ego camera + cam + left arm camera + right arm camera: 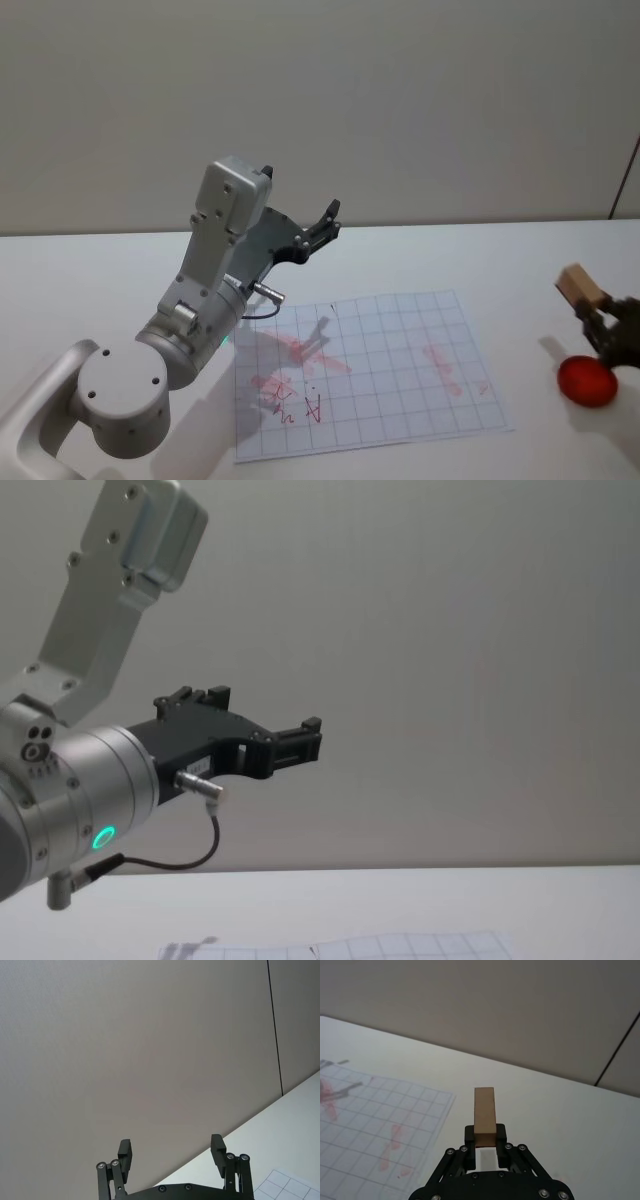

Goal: Use the one hand to pick up the stamp and affix it onto the A4 paper.

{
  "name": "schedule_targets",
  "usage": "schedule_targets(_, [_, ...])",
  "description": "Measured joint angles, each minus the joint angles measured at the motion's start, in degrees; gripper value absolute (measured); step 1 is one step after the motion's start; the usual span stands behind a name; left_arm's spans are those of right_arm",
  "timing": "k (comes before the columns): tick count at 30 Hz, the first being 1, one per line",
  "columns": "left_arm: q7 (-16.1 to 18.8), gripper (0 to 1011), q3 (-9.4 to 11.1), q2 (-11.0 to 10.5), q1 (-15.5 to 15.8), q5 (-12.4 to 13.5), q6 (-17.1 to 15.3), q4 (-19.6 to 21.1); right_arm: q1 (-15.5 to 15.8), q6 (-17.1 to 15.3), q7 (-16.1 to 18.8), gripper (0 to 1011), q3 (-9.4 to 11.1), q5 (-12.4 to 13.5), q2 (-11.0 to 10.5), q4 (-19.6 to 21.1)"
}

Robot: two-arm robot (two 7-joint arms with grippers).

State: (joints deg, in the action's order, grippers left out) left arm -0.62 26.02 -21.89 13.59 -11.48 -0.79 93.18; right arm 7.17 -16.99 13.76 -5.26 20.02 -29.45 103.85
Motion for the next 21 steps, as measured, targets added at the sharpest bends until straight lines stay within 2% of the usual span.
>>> schedule_targets(9, [0.00,1001,0.00,0.00,0.00,0.00,0.00,0.00,3.25,-2.80,-0.27,214,1.79,0.25,-2.93,-0.38])
schedule_targets(21, [0.00,1001,0.00,0.00,0.00,0.00,0.00,0.00,4.92,-5.80,1.55,214,2.19,-0.85,-4.57,-2.78])
